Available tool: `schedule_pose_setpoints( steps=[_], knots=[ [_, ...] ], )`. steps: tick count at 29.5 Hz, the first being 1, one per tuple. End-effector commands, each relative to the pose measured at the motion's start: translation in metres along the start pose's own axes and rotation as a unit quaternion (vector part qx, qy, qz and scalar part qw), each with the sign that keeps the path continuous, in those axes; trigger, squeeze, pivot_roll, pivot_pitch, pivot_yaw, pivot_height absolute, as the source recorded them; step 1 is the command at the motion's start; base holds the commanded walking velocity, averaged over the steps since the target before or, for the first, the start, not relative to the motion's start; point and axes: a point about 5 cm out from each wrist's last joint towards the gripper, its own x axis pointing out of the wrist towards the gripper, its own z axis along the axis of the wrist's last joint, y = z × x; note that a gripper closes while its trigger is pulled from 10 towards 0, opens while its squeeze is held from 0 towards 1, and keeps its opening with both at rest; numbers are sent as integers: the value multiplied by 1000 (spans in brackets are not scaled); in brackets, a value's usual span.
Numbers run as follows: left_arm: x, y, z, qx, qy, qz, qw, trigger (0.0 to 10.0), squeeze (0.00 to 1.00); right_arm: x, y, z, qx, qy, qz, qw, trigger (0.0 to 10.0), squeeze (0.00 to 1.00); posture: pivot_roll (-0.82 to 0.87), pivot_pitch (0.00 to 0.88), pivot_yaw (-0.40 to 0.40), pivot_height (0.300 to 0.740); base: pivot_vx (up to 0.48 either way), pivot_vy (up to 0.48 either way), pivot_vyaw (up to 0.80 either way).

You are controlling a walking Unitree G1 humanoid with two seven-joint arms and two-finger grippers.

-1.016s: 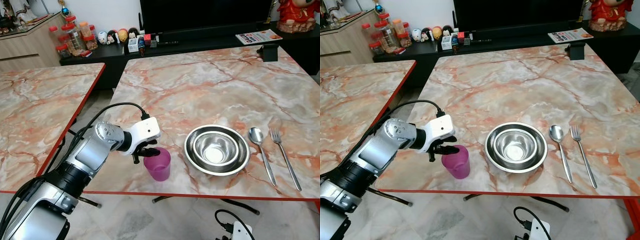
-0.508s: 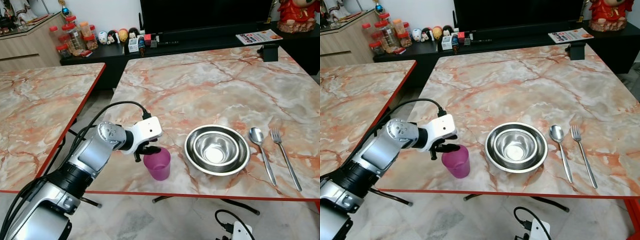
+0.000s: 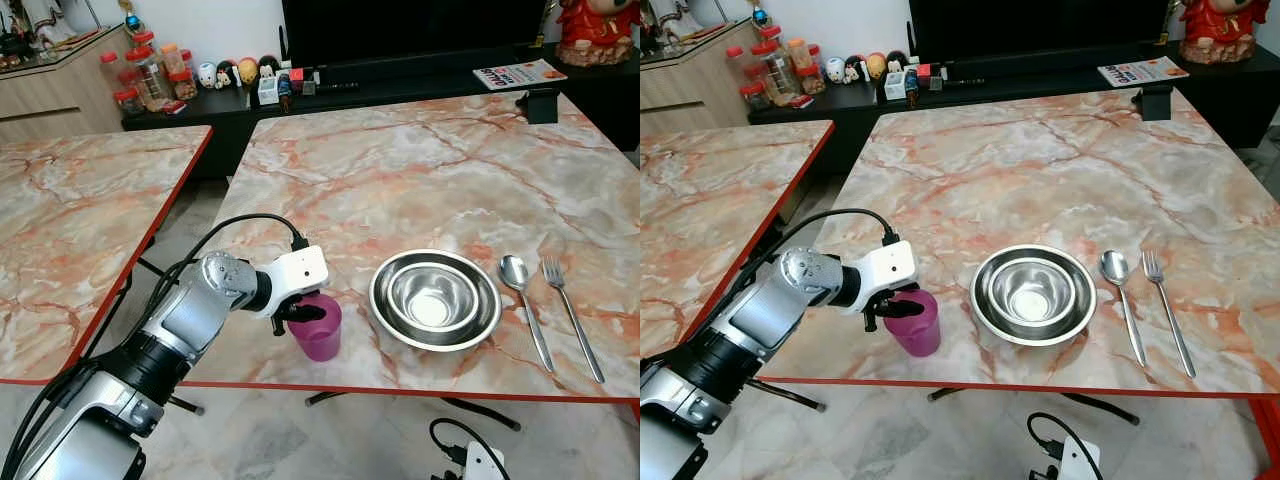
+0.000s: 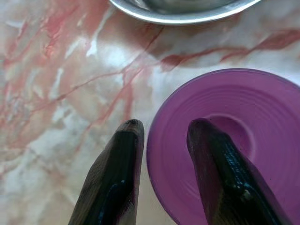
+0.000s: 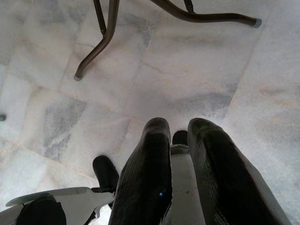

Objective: Setting the table

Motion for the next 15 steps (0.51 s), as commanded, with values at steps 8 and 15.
schedule_pose_setpoints(
  steps=[8, 15],
  knots=[
    [1, 8, 0, 18, 12, 33, 999, 10000, 0, 1, 4, 1, 5, 0, 4, 1000, 10000, 0, -21, 0, 127, 740, 0, 0, 0],
    [3, 11, 1, 21, 11, 53, 998, 10000, 0, 1, 5, 2, 5, -1, 4, 1000, 10000, 0, -21, 0, 126, 740, 0, 0, 0]
  ],
)
